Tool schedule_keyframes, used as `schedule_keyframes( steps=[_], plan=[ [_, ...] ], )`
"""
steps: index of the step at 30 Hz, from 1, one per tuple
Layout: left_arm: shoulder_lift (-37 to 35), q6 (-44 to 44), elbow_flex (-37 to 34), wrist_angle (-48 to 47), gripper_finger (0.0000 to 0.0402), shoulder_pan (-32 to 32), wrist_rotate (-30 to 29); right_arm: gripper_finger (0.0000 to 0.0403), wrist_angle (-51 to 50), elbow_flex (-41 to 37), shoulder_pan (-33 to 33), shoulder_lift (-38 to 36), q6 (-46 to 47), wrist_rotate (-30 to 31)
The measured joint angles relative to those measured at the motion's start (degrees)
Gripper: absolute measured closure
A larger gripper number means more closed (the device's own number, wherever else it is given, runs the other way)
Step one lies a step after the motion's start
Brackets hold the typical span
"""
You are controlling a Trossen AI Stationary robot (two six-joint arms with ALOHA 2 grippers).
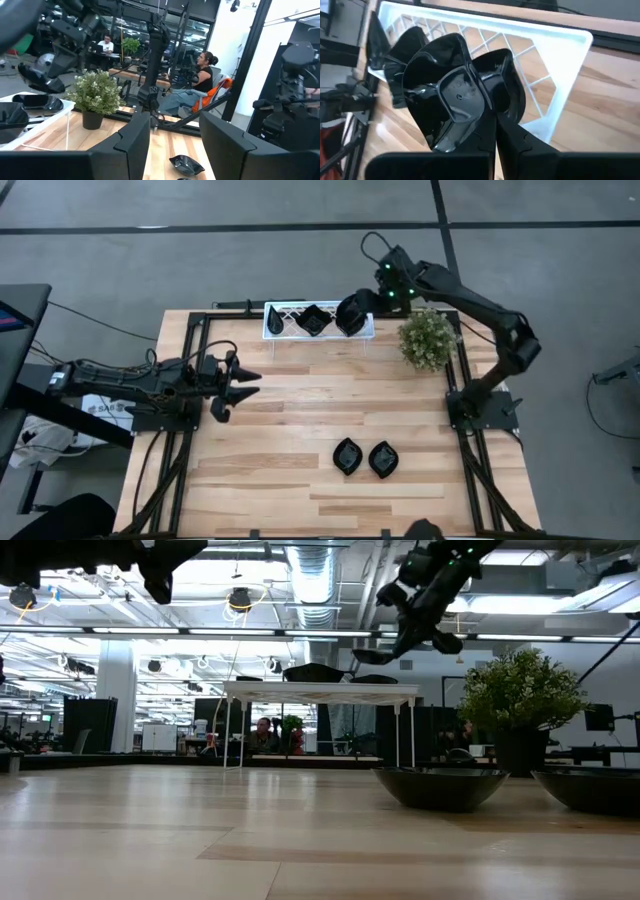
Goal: Pick & Place Mini shaped plates
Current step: Stack the leaf-shaped plate on top of the leaf-shaped plate on the shelf
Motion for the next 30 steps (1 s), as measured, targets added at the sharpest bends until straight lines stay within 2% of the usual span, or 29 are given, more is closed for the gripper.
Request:
schedule_keyframes(
  steps=[10, 30],
  plan=[
    [0.0, -0.2, 0.0, 0.0, 0.0229, 2.0, 0.0, 0.0403, -2.3, 1.1, -0.2, 5.7, -2.5, -1.0],
    [0.0, -0.4, 0.0, 0.0, 0.0229, 2.0, 0.0, 0.0403, -3.7, 1.1, -1.8, 5.6, -3.9, -1.1]
  ],
)
